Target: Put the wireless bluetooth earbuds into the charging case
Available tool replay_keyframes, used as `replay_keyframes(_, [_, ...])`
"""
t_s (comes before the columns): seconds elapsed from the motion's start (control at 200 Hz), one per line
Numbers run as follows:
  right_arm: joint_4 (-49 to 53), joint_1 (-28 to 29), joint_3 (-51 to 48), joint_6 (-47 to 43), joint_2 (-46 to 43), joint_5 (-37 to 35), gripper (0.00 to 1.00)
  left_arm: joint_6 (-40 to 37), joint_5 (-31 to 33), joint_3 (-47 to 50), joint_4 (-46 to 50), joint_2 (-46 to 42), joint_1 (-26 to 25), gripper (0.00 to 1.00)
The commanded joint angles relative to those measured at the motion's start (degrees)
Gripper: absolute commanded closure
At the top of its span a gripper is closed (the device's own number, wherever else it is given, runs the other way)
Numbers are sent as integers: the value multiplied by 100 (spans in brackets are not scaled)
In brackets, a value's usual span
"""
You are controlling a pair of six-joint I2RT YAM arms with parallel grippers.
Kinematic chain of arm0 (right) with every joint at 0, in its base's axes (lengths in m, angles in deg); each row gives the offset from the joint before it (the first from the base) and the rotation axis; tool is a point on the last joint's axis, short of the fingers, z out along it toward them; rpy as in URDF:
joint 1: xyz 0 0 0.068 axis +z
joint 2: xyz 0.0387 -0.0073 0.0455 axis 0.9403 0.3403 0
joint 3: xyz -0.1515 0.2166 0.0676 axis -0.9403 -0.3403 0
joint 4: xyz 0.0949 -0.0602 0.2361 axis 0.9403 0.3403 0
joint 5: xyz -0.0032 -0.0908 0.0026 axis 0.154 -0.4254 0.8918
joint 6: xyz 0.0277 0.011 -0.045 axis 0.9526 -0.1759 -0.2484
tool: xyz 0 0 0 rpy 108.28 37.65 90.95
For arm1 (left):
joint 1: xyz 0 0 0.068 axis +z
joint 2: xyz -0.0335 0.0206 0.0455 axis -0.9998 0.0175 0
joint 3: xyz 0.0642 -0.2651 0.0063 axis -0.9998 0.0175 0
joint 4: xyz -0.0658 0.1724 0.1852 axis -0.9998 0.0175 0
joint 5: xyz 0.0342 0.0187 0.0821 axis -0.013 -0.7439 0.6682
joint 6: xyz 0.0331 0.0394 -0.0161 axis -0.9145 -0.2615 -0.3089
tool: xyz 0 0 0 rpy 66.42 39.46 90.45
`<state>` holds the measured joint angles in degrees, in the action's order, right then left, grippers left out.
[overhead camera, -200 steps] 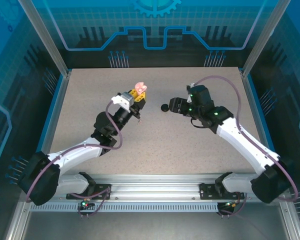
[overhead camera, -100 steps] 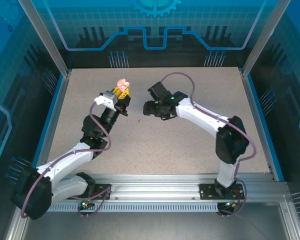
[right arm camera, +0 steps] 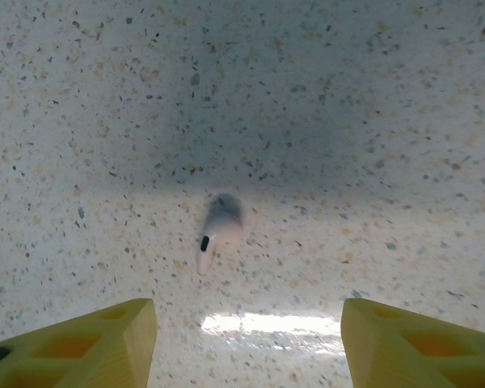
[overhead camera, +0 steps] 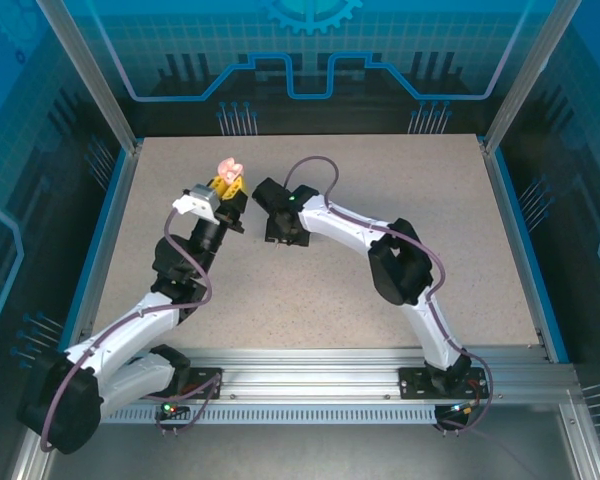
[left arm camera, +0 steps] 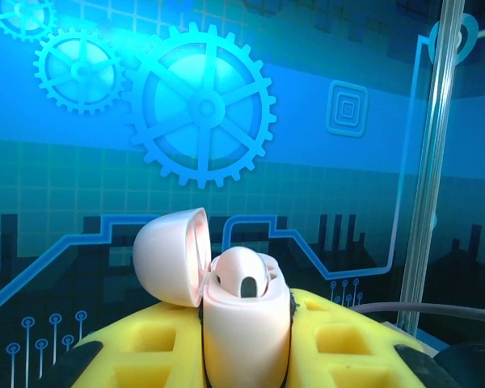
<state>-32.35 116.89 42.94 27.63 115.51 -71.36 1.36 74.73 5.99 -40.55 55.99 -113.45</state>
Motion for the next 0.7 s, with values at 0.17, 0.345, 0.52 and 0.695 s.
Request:
replay_keyframes(0.17, [779,144,1333,122,1061,-346,43,153,24,43,-28,-280,115,100])
replay_keyframes(0.345, [960,142,1765,99,1434,-414,47,161,6,57,7,-382,142,100])
replay_keyframes(0.52, [996,121,1929,99,1611,-434,53,178,-47,65,20,-384,158,100])
replay_keyframes(0.695, [972,81,1941,68,1705,-424,57,187,-52,91,20,-379,152,100])
